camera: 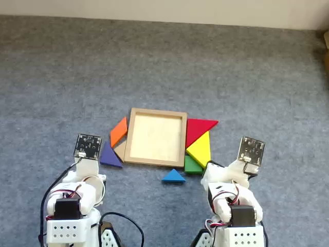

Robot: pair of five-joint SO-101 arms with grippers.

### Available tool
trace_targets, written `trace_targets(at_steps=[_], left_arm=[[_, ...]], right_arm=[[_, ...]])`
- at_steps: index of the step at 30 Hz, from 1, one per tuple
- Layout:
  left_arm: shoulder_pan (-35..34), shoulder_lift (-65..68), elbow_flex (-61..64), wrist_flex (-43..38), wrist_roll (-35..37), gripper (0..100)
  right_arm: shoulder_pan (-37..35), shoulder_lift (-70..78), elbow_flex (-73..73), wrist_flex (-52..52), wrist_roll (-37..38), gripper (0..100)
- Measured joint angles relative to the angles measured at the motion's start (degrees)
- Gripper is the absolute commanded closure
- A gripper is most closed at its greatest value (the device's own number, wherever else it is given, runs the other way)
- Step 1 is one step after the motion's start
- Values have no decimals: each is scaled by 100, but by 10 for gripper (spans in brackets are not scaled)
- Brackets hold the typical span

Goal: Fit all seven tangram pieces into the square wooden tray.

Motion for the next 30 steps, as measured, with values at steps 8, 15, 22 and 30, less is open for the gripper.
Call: trace_targets(at_steps=[8, 15, 22, 30], left_arm=[[0, 0, 0, 0, 0, 995], [0, 0, 0, 0, 0, 995], [0, 0, 0, 0, 0, 995], [0, 0, 0, 0, 0, 995]], right_arm=[[0, 0, 0, 0, 0, 994], [281, 0, 0, 0, 0, 994], [378, 0, 0, 0, 0, 994], [870, 0, -932, 97, 0, 994]])
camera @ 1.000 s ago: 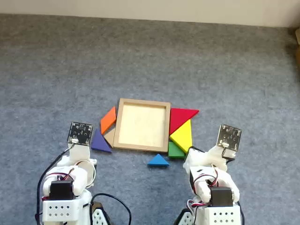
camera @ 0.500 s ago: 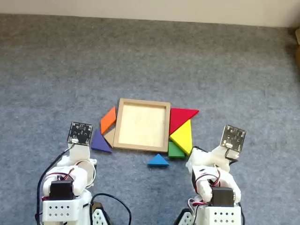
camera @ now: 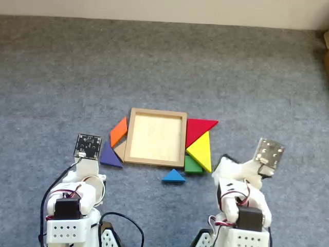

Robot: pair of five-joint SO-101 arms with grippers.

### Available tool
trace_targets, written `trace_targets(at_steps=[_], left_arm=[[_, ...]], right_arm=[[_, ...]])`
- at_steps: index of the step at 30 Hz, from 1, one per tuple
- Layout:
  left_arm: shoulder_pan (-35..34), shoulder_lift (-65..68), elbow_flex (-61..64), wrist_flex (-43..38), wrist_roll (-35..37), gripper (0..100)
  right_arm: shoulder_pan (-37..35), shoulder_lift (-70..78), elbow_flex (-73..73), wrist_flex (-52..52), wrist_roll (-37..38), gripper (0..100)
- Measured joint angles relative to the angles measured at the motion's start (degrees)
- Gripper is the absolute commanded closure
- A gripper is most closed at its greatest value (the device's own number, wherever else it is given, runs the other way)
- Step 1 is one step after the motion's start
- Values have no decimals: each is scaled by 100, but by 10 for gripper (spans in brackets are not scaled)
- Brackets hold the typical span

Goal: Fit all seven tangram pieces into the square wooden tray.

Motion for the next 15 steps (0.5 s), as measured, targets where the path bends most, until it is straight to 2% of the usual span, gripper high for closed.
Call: trace_targets(at_steps=[8, 15], left_arm=[[0, 0, 0, 0, 0, 995], [0, 0, 0, 0, 0, 995]], right_arm=[[0, 352, -1925, 774, 0, 994], [9, 2778, -3675, 993, 0, 988]])
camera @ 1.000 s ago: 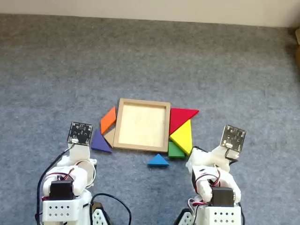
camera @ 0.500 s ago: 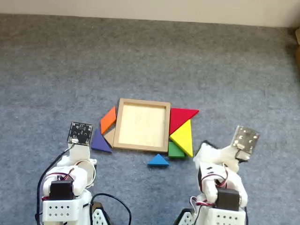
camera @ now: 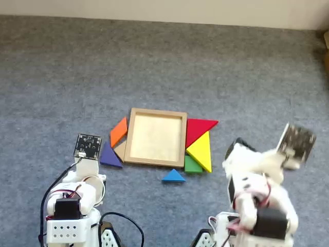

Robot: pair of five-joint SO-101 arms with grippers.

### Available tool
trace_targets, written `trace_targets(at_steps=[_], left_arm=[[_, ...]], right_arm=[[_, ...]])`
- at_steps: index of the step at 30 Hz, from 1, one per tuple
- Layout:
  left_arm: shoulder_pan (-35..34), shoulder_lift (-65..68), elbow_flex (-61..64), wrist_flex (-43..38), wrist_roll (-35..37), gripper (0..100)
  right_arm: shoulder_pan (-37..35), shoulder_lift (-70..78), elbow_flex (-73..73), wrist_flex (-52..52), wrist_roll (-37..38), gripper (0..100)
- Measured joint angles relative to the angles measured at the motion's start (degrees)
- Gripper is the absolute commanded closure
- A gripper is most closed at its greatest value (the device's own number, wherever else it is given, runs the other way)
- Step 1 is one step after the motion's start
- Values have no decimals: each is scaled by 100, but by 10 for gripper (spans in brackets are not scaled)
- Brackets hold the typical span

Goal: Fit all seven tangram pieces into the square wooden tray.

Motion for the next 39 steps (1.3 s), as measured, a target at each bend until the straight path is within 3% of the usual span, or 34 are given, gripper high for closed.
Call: trace_targets(at_steps=[4, 10, 13, 17, 20, 31, 39], left_arm=[[0, 0, 0, 0, 0, 995], [0, 0, 0, 0, 0, 995], [0, 0, 0, 0, 0, 995], [0, 0, 0, 0, 0, 995], [0, 0, 0, 0, 0, 995], [0, 0, 0, 0, 0, 995], [0, 0, 0, 0, 0, 995]], right_arm=[[-26, 1468, -677, 0, 0, 988], [-809, 2796, -976, -44, 0, 981], [-1160, 3305, -993, -325, -35, 898], [-1336, 3991, -1002, -686, -677, 724], [-1415, 4448, -1002, -1029, -1143, 658], [-1987, 5512, -1134, -2426, -1714, 656], [-2040, 6708, -2101, -2514, -2268, 656]])
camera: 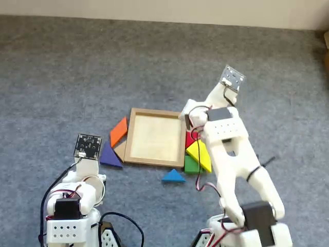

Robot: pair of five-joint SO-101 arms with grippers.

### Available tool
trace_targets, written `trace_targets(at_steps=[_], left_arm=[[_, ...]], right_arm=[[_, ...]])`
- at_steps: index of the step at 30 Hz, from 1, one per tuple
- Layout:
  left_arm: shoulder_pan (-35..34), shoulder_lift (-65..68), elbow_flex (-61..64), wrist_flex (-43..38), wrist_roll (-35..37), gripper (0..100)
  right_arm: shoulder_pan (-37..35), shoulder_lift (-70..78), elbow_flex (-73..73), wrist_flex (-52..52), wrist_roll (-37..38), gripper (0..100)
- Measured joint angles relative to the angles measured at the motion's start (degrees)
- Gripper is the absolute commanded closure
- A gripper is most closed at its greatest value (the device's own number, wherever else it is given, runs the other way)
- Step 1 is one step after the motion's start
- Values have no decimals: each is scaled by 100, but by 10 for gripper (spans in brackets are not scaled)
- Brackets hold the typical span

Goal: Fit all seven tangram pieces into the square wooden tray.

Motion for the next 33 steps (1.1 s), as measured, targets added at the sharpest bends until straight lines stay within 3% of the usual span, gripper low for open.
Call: trace_targets(at_steps=[20, 33], left_arm=[[0, 0, 0, 0, 0, 995], [0, 0, 0, 0, 0, 995]], right_arm=[[62, 2479, -1565, -18, -44, 656], [229, 2752, -1802, 360, 88, 656]])
